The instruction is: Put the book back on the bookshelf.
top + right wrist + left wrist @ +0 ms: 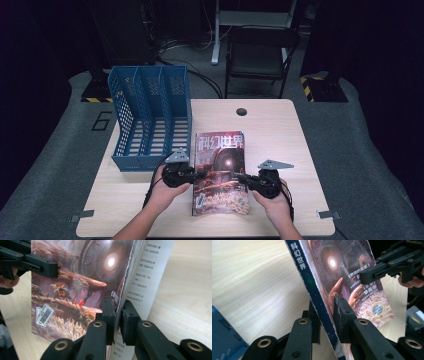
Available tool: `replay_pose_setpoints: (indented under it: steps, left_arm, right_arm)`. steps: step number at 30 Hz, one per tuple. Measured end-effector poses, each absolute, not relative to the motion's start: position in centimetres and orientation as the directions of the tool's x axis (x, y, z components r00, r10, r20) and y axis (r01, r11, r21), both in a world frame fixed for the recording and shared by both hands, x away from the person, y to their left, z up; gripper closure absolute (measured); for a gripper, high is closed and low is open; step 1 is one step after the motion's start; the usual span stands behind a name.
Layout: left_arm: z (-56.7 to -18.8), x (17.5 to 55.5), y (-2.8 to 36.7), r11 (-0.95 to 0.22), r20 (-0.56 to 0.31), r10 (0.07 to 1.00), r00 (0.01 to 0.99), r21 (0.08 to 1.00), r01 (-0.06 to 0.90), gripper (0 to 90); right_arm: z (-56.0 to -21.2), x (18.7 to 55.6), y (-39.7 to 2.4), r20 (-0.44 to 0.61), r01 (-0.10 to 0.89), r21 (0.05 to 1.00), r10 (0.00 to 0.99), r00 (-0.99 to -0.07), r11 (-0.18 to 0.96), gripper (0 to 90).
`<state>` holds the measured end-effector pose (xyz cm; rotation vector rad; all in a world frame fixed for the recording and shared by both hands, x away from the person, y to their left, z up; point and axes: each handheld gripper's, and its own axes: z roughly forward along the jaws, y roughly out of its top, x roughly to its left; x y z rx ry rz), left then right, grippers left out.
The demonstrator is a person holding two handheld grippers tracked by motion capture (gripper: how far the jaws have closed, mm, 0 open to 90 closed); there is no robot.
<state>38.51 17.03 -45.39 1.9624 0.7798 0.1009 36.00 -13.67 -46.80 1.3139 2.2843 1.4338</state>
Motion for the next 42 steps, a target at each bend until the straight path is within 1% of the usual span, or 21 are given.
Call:
replay_pose_setpoints:
  steps: [3,4,12,13,15,16,17,18,19,20,22,23,25,26,30,31,32,35,36,37,42]
  left_arm:
    - [-44.9,38.3,17.1,-0.317,-0.223,0.566,0.794,0.830,0.459,77.7]
    - [-44.7,38.2,17.1,-0.317,-0.218,0.568,0.794,0.832,0.455,78.2]
    - [-43.9,37.8,17.1,-0.315,-0.170,0.578,0.798,0.856,0.411,79.5]
    - [-43.8,37.8,17.1,-0.311,-0.175,0.580,0.795,0.855,0.415,79.5]
    - [-43.6,37.7,17.1,-0.324,-0.147,0.585,0.797,0.859,0.396,79.9]
    - [-43.6,37.7,17.1,-0.324,-0.147,0.585,0.797,0.859,0.396,80.0]
    - [-43.4,37.7,17.3,-0.315,-0.147,0.592,0.792,0.863,0.395,80.2]
    - [-43.4,37.7,17.3,-0.315,-0.147,0.592,0.792,0.863,0.395,80.4]
    - [-43.4,37.7,17.3,-0.313,-0.134,0.596,0.792,0.869,0.383,80.4]
    - [-43.3,37.6,17.4,-0.303,-0.146,0.596,0.789,0.870,0.390,80.6]
    - [-43.1,37.6,17.5,-0.312,-0.132,0.591,0.796,0.872,0.377,80.8]
    - [-43.1,37.4,17.3,-0.295,-0.136,0.601,0.788,0.878,0.377,81.0]
    - [-43.0,37.4,17.3,-0.303,-0.116,0.598,0.793,0.884,0.358,81.3]
    - [-43.0,37.2,17.2,-0.285,-0.132,0.607,0.784,0.884,0.370,81.3]
    - [-43.1,37.2,17.1,-0.275,-0.122,0.608,0.784,0.894,0.353,81.5]
    - [-43.1,37.3,17.1,-0.284,-0.110,0.606,0.788,0.895,0.344,81.5]
    - [-43.2,37.2,17.1,-0.281,-0.121,0.603,0.789,0.893,0.351,81.5]
    - [-43.4,37.2,17.0,-0.290,-0.113,0.597,0.794,0.893,0.344,81.6]
    - [-43.5,37.1,16.8,-0.274,-0.120,0.606,0.787,0.897,0.347,81.6]
    - [-43.5,37.1,16.8,-0.283,-0.105,0.601,0.793,0.899,0.333,81.6]
    - [-43.7,37.0,16.9,-0.264,-0.132,0.592,0.795,0.901,0.346,81.8]
  right_arm:
    - [-46.4,35.7,-13.4,0.284,0.579,0.798,0.741,-0.608,0.169,83.6]
    - [-46.0,35.5,-13.3,0.260,0.546,0.822,0.745,-0.614,0.163,84.8]
    - [-45.0,34.7,-12.9,0.212,0.463,0.875,0.745,-0.632,0.144,85.8]
    - [-44.9,34.6,-12.7,0.202,0.453,0.879,0.746,-0.635,0.148,85.8]
    - [-44.7,34.3,-12.3,0.172,0.426,0.890,0.741,-0.649,0.166,85.8]
    - [-44.7,34.3,-12.3,0.172,0.426,0.890,0.741,-0.649,0.166,85.8]
    - [-44.4,33.9,-11.8,0.129,0.389,0.901,0.740,-0.661,0.191,85.8]
    - [-44.3,33.7,-11.7,0.117,0.379,0.905,0.741,-0.662,0.195,85.8]
    - [-44.3,33.7,-11.7,0.117,0.379,0.905,0.741,-0.662,0.195,85.8]
    - [-44.2,33.6,-11.6,0.110,0.367,0.910,0.739,-0.664,0.195,85.9]
    - [-44.1,33.5,-11.4,0.104,0.357,0.914,0.738,-0.666,0.193,85.9]
    - [-44.1,33.5,-11.4,0.094,0.343,0.919,0.735,-0.672,0.196,85.8]
    - [-44.0,33.5,-11.2,0.083,0.335,0.921,0.738,-0.669,0.200,85.9]
    - [-44.0,33.5,-11.1,0.077,0.324,0.925,0.737,-0.672,0.199,85.8]
    - [-44.1,33.7,-11.0,0.070,0.312,0.930,0.740,-0.669,0.194,85.8]
    - [-44.1,33.7,-11.0,0.072,0.314,0.930,0.744,-0.664,0.191,85.8]
    - [-44.2,33.8,-10.9,0.067,0.311,0.931,0.745,-0.663,0.193,85.8]
    - [-44.5,33.9,-10.9,0.075,0.316,0.931,0.748,-0.659,0.185,85.8]
    - [-44.6,34.0,-10.9,0.071,0.313,0.931,0.747,-0.661,0.189,85.8]
    - [-44.6,34.0,-10.8,0.076,0.320,0.929,0.749,-0.658,0.188,85.8]
    - [-44.8,34.0,-10.8,0.079,0.318,0.930,0.746,-0.661,0.183,85.7]
